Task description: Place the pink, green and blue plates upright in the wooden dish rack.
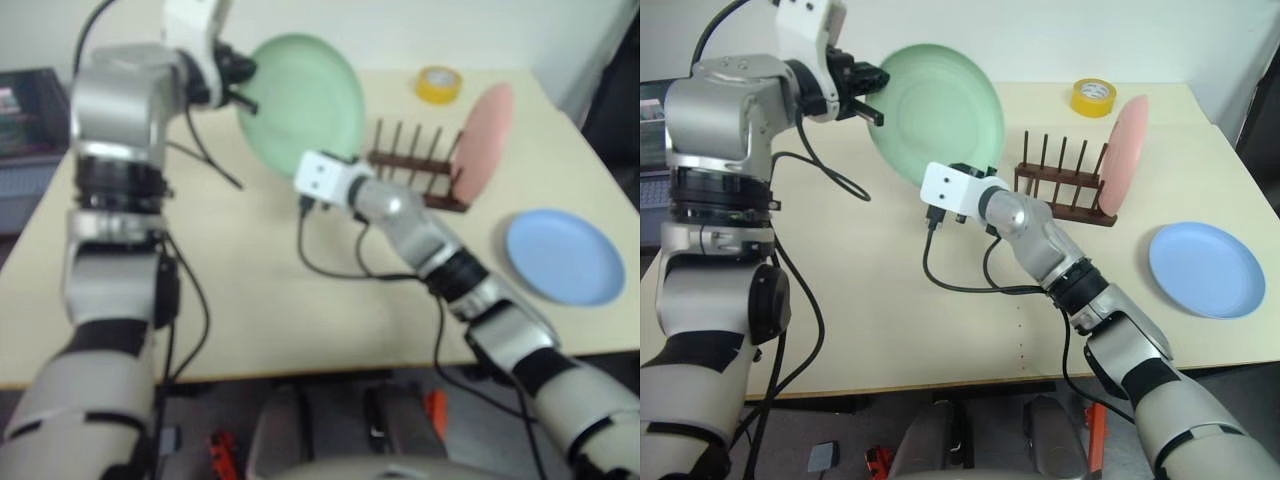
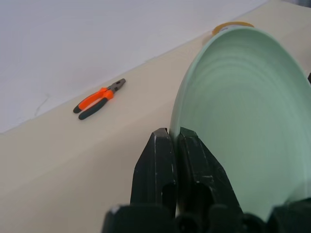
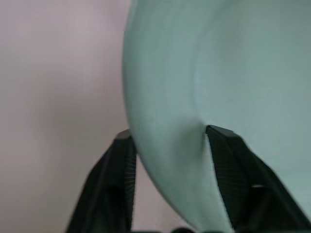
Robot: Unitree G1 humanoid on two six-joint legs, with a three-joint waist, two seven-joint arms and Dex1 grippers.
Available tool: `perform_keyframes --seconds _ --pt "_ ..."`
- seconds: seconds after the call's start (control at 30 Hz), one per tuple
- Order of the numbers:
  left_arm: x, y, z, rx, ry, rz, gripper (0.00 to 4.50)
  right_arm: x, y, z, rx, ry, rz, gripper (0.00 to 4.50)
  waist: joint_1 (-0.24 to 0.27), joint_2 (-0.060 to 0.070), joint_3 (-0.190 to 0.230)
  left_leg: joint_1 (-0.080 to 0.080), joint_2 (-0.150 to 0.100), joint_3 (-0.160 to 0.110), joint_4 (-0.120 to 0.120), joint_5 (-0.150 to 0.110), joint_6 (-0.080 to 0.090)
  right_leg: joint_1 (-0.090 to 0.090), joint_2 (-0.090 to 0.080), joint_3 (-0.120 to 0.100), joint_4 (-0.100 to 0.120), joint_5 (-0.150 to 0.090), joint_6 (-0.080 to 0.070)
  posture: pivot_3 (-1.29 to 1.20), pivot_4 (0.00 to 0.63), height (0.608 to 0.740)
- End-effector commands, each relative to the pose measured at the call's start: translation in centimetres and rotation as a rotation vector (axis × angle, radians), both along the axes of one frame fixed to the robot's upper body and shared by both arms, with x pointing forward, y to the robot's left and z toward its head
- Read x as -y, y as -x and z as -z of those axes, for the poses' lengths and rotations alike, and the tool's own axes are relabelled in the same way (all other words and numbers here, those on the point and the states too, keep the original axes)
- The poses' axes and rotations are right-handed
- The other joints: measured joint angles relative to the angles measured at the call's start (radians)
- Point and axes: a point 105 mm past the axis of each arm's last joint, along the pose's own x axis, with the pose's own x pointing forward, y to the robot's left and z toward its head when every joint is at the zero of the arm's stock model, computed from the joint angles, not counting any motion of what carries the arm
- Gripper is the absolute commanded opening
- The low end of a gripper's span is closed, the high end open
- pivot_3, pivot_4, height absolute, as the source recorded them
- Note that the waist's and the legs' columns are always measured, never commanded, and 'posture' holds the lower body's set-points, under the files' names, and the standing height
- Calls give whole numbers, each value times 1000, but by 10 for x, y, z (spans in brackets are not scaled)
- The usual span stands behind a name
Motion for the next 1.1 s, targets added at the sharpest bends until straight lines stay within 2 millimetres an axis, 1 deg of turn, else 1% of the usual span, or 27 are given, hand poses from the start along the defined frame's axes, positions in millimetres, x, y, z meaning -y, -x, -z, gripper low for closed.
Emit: perform_keyframes --seconds 0.03,0.1,0.13,0.5,0.53,0.57,0.6,0.73,0.8,0.9,0.93,0.97,1.03,1.07,1.1 --pt "6 6 -16 57 14 26 0 -6 1 -30 97 -43 -17 949 0 0 0 0 0 0 0 0 0 0 0 0 0 0 0 0 150 740" --pt "6 7 -16 57 15 26 0 -6 1 -30 100 -43 -15 226 0 0 0 0 0 0 0 0 0 0 0 0 0 0 0 0 150 740" --pt "5 7 -16 56 17 25 0 -6 1 -30 101 -43 -14 29 0 0 0 0 0 0 0 0 0 0 0 0 0 0 0 0 150 740" --pt "6 8 -16 57 3 32 0 -2 0 -33 121 -49 -6 29 0 0 0 0 0 0 0 0 0 0 0 0 0 0 0 0 150 740" --pt "5 8 -17 57 5 31 510 -2 0 -34 127 -55 -8 0 0 0 0 0 0 0 0 0 0 0 0 0 0 0 0 0 150 740" --pt "4 9 -18 55 10 34 695 -2 0 -35 132 -60 -8 0 0 0 0 0 0 0 0 0 0 0 0 0 0 0 0 0 150 740" --pt "2 10 -18 52 11 36 1019 -2 0 -37 139 -65 -8 0 0 0 0 0 0 0 0 0 0 0 0 0 0 0 0 0 150 740" --pt "-8 11 -18 45 -5 31 2475 0 -1 -43 167 -92 1 0 -2 0 0 0 0 0 0 0 -1 0 0 0 0 0 0 0 150 740" --pt "-19 13 -24 53 -7 15 3160 2 -1 -46 179 -100 3 0 -3 0 0 0 0 0 0 0 -1 0 0 0 0 0 0 0 150 740" --pt "-28 18 -35 79 -1 33 4344 2 -1 -47 186 -107 0 0 -3 0 0 1 0 0 0 0 -1 0 1 0 0 0 0 0 150 740" --pt "-32 25 -45 106 12 68 4430 3 0 -49 188 -116 -7 0 -3 0 0 1 0 0 0 0 -1 0 1 0 0 0 0 0 150 740" --pt "-34 37 -62 157 38 138 4430 3 1 -51 190 -123 -12 0 -3 0 0 1 0 0 0 0 -1 0 1 0 0 0 0 0 150 740" --pt "-43 62 -86 237 72 257 4430 5 2 -55 180 -155 -30 0 -8 -1 1 0 0 0 0 0 -1 0 1 0 0 0 0 0 150 740" --pt "-45 69 -91 261 74 292 4430 6 3 -57 175 -169 -36 0 -9 -1 1 0 0 0 -1 0 -1 0 1 0 0 0 0 0 150 740" --pt "-51 78 -93 282 86 338 4430 11 4 -65 146 -235 -39 0 -9 -1 1 0 0 0 -1 0 -1 0 1 0 -1 0 0 0 150 740"
